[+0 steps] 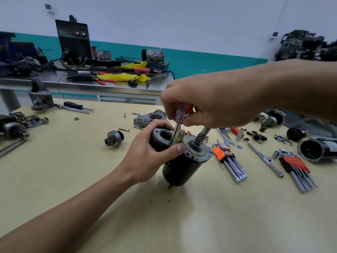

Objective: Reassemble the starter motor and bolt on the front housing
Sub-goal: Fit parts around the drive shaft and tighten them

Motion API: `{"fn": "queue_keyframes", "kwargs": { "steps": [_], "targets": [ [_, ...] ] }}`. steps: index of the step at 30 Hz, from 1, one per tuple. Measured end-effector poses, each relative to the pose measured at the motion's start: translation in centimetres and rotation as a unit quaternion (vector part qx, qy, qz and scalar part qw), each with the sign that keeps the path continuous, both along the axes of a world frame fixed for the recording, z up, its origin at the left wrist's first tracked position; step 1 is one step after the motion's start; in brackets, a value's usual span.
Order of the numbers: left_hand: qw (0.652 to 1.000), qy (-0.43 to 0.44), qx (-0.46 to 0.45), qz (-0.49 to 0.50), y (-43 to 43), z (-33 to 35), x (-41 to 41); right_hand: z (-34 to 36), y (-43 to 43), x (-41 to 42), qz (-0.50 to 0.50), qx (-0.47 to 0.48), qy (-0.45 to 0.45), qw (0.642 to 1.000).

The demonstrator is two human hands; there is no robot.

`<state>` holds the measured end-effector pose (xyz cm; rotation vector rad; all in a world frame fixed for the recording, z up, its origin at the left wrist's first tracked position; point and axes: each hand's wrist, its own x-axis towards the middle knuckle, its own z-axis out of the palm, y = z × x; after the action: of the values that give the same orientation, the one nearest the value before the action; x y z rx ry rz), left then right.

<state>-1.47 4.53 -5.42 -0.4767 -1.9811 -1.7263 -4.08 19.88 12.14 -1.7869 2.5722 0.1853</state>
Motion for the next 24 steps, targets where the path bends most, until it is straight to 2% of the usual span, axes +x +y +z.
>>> {"fn": "queue_keyframes", "kwargs": {
  "steps": [3,6,12,14,19,24],
  "targets": [
    [1.0,0.006,-0.003,0.002,-0.1,0.0,0.0,0.2,-0.3,-0.5,-0.016,-0.031,-0.036,0.999],
    [1.0,0.001,0.007,0.001,-0.2,-0.2,0.0,0.1,-0.3,-0.5,-0.036,-0.068,-0.027,0.997],
    [1.0,0.003,0.005,0.004,-0.2,-0.2,0.0,-1.7,-0.4,0.0,-0.063,-0.079,0.122,0.987],
    [1.0,0.002,0.008,0.005,-0.2,-0.3,0.0,-1.7,-0.3,0.3,-0.065,-0.053,0.145,0.986],
    [1.0,-0.002,0.005,0.003,-0.1,-0.3,-0.2,0.6,0.2,0.1,-0.128,0.079,0.058,0.987],
    [1.0,0.003,0.001,0.012,-0.3,-0.3,-0.1,0.1,-0.1,-0.6,-0.097,0.073,0.11,0.986]
  ]
}}
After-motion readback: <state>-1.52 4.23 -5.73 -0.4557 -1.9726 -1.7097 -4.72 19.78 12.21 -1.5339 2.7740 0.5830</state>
